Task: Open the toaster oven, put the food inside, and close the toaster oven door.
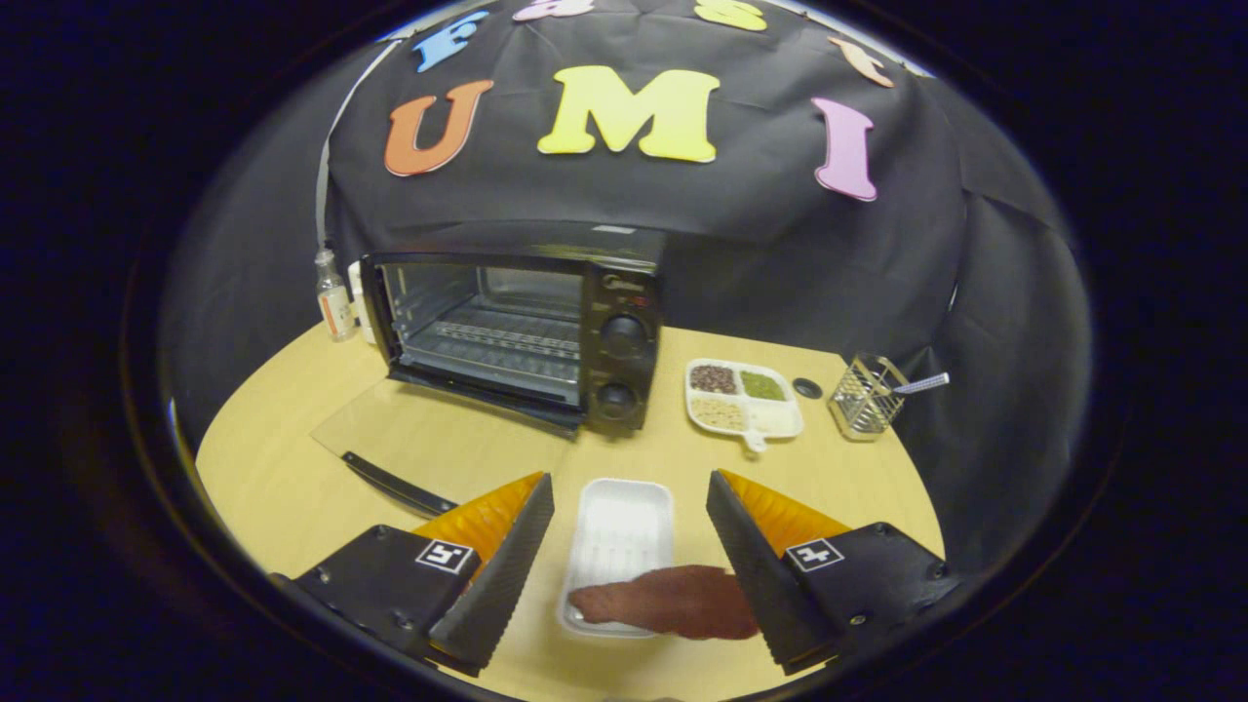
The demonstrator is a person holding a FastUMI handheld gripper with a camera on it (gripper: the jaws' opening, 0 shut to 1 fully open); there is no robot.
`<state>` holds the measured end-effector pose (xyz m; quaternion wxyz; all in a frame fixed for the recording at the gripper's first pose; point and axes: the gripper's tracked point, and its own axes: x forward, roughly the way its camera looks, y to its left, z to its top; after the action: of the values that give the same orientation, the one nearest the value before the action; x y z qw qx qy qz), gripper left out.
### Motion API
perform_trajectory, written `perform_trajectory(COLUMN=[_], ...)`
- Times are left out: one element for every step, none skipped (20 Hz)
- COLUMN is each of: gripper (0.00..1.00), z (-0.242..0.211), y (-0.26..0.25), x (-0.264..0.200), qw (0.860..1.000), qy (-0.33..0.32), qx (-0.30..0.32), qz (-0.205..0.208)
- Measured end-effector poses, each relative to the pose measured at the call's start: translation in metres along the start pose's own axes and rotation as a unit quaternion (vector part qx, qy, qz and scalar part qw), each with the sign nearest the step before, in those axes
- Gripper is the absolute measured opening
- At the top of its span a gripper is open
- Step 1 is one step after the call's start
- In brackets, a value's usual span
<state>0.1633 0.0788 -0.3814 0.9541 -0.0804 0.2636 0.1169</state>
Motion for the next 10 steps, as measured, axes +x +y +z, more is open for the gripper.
perform_trajectory(gripper=[1.0,1.0,1.0,1.0,1.0,0.99,0.98,0.95,0.85,0.79], z=[-0.006,-0.011,-0.018,-0.028,-0.039,-0.049,-0.056,-0.063,-0.069,-0.074], y=[-0.013,-0.025,-0.034,-0.039,-0.039,-0.035,-0.028,-0.024,-0.02,-0.016], x=[0.0,0.0,0.0,0.0,0.0,0.0,-0.001,-0.002,-0.004,-0.006], qw=[1.0,1.0,1.0,0.999,0.997,0.994,0.99,0.985,0.978,0.97], qy=[0.01,0.016,0.025,0.038,0.055,0.073,0.085,0.1,0.117,0.133], qx=[-0.001,0.002,0.008,0.015,0.024,0.035,0.049,0.065,0.088,0.111], qz=[0.003,0.009,0.016,0.027,0.048,0.073,0.103,0.127,0.148,0.171])
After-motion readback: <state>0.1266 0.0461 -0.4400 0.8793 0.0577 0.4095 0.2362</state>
